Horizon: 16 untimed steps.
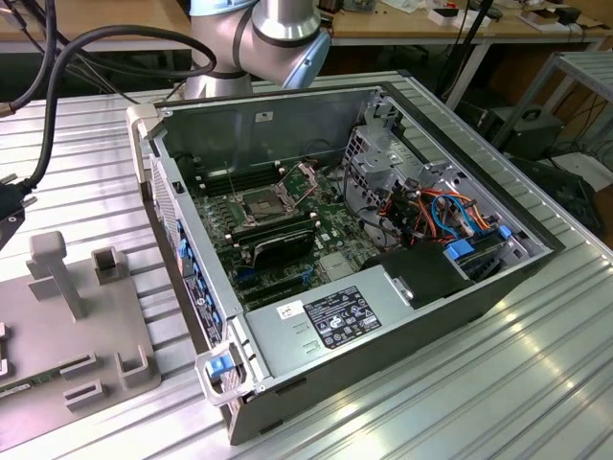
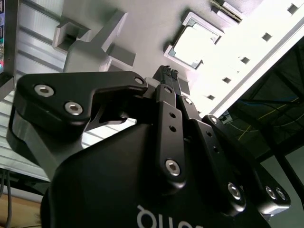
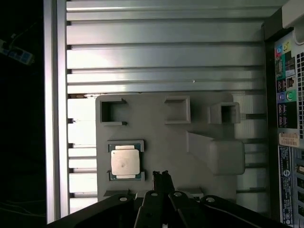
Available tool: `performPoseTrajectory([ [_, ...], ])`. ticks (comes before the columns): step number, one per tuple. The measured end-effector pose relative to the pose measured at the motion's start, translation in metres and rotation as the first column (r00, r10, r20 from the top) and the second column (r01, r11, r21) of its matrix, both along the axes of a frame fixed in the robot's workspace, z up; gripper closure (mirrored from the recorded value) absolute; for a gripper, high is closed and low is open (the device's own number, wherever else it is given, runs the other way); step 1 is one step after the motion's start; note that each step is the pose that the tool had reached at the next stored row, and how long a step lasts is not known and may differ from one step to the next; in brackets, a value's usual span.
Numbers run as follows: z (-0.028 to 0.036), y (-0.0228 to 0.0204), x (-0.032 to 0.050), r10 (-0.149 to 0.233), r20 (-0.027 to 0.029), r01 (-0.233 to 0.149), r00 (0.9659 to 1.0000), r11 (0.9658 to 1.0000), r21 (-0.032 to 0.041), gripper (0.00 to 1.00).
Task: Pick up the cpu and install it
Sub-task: 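Reach for the cpu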
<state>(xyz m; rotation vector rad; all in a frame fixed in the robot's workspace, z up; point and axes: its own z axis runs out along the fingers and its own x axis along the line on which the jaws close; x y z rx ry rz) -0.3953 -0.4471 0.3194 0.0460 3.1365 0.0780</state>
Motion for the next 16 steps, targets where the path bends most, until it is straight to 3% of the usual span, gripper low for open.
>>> performPoseTrajectory([
  [6, -0.0056, -0.0013, -0.0095, 0.000, 0.0007, 0.000, 1.0000, 1.0000, -0.0003, 0.89],
  [16, -0.0203, -0.0039, -0.0195, 0.001, 0.0008, -0.001, 1.0000, 1.0000, -0.0002, 0.89],
])
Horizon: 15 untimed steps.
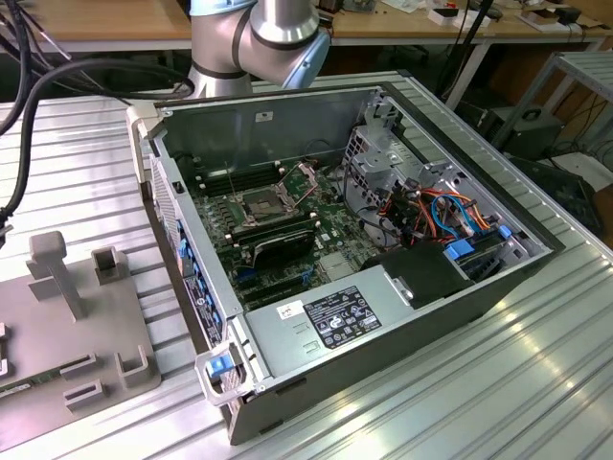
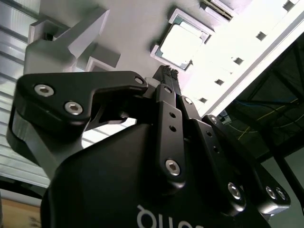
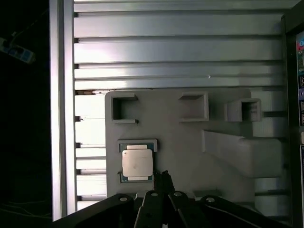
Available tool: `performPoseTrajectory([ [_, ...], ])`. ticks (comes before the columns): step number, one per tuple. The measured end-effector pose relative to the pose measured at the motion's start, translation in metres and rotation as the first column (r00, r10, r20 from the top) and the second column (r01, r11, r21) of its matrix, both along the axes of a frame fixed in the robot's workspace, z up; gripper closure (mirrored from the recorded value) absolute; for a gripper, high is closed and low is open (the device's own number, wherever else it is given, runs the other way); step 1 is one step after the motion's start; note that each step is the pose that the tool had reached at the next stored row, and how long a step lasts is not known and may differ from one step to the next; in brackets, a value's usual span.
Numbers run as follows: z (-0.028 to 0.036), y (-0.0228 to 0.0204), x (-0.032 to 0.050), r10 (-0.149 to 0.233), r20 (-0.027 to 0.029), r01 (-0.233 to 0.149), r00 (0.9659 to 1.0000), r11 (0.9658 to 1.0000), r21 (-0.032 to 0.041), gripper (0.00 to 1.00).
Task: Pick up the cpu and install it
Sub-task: 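Reach for the cpu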
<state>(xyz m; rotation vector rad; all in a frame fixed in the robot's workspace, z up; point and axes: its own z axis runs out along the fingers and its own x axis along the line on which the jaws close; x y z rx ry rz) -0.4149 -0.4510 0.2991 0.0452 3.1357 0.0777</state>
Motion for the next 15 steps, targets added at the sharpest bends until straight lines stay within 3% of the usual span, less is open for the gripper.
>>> performPoseTrajectory([
  [10, -0.0184, -0.0037, -0.0075, 0.000, 0.0001, 0.000, 1.0000, 1.0000, 0.0001, 0.89],
  [15, -0.0237, -0.0055, -0.0113, 0.000, -0.0004, 0.000, 1.0000, 1.0000, 0.0000, 0.89],
])
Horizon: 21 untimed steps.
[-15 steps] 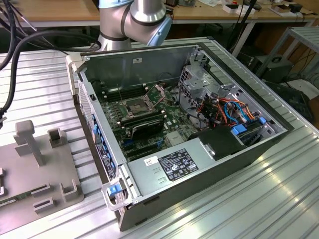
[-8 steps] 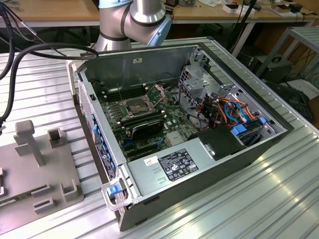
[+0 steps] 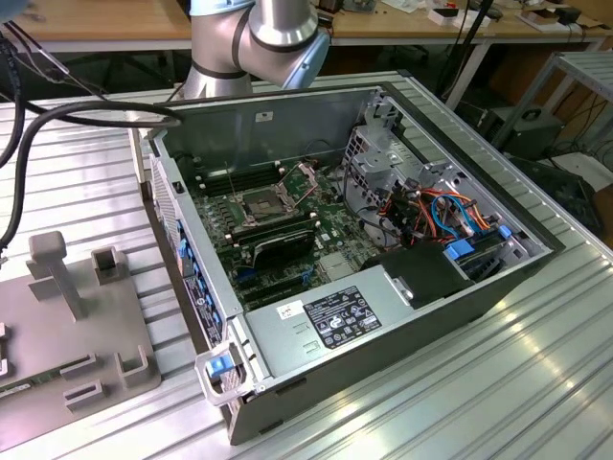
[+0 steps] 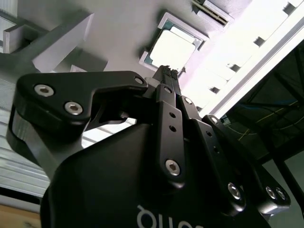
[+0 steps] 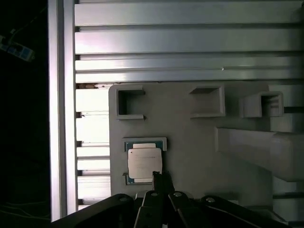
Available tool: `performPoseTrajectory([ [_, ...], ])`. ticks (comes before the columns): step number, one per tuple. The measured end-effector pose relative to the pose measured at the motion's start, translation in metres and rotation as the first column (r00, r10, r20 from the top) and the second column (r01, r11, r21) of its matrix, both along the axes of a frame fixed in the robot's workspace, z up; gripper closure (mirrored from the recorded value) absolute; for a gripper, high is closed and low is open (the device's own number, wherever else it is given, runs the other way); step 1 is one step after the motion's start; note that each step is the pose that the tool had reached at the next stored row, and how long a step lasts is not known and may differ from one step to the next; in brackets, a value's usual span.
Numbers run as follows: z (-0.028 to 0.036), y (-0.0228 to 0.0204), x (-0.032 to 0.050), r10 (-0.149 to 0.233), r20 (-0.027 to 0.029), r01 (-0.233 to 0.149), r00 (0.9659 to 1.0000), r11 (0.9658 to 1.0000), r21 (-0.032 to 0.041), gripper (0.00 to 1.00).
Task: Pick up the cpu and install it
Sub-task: 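Reach for the cpu, then pick up the cpu and move it towards the insertion slot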
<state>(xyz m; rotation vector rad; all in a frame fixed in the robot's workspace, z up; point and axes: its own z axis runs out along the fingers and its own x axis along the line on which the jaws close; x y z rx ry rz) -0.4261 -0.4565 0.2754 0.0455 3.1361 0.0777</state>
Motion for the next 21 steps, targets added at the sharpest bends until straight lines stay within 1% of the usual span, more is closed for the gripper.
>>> performPoseTrajectory([
  [6, -0.0064, -0.0035, -0.0056, 0.000, -0.0009, 0.000, 1.0000, 1.0000, 0.0000, 0.89],
  [9, -0.0104, -0.0037, -0.0080, 0.000, -0.0011, 0.000, 1.0000, 1.0000, 0.0001, 0.89],
  [14, -0.0149, -0.0039, -0.0116, 0.000, -0.0012, 0.000, 1.0000, 1.0000, 0.0000, 0.89],
  [15, -0.0179, -0.0039, -0.0135, 0.000, -0.0011, 0.000, 1.0000, 1.0000, 0.0001, 0.89],
  [16, -0.0223, -0.0039, -0.0152, 0.000, -0.0013, 0.000, 1.0000, 1.0000, 0.0000, 0.89],
  [21, -0.0224, -0.0040, -0.0131, 0.000, -0.0012, 0.000, 1.0000, 1.0000, 0.0000, 0.89],
])
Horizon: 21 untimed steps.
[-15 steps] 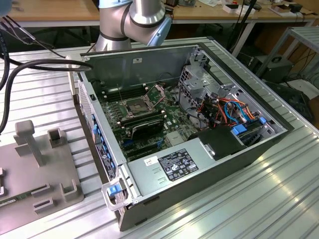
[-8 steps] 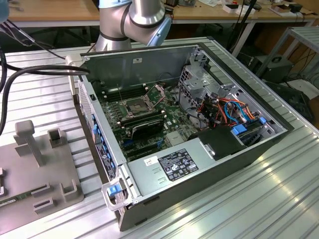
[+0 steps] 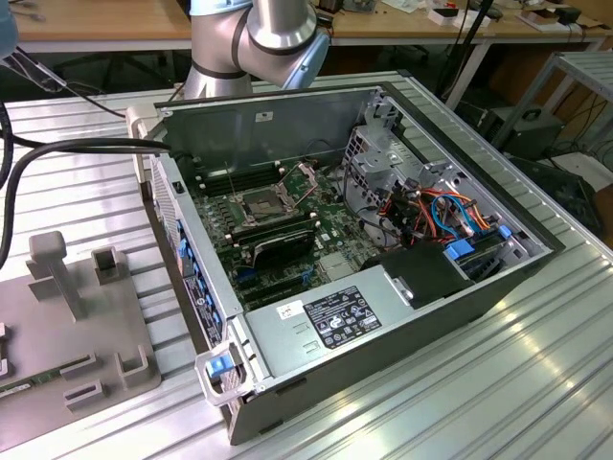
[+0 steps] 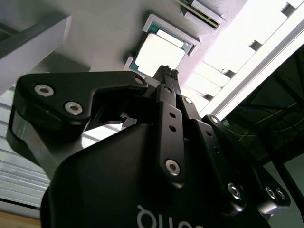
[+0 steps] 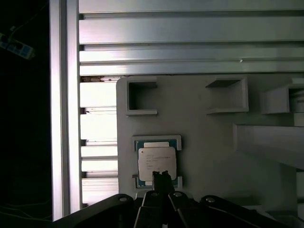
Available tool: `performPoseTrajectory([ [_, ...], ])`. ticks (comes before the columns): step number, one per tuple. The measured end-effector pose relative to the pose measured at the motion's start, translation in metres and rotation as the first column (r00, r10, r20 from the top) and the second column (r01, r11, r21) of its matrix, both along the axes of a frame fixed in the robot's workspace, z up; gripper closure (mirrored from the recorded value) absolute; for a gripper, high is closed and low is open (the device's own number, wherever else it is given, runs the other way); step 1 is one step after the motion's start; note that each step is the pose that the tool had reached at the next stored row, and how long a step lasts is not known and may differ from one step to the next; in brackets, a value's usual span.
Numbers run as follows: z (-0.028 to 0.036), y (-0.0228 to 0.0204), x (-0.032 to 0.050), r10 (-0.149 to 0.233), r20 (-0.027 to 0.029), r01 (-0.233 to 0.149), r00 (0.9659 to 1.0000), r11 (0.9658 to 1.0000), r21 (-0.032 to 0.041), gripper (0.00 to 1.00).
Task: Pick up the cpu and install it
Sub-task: 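Pick up the cpu and move it towards the insertion slot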
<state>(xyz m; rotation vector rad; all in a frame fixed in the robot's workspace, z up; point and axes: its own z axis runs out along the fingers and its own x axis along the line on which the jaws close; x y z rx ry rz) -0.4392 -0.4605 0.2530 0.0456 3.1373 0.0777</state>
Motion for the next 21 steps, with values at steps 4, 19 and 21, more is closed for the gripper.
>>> performPoseTrajectory([
  [4, 0.0000, 0.0000, 0.0001, 0.000, 0.0000, 0.000, 1.0000, 1.0000, 0.0000, 0.89],
  [19, 0.0000, 0.0000, 0.0006, 0.000, 0.0000, 0.000, 1.0000, 1.0000, 0.0000, 0.46],
  [21, 0.0000, 0.0000, 0.0007, 0.000, 0.0000, 0.000, 1.0000, 1.0000, 0.0001, 0.46],
])
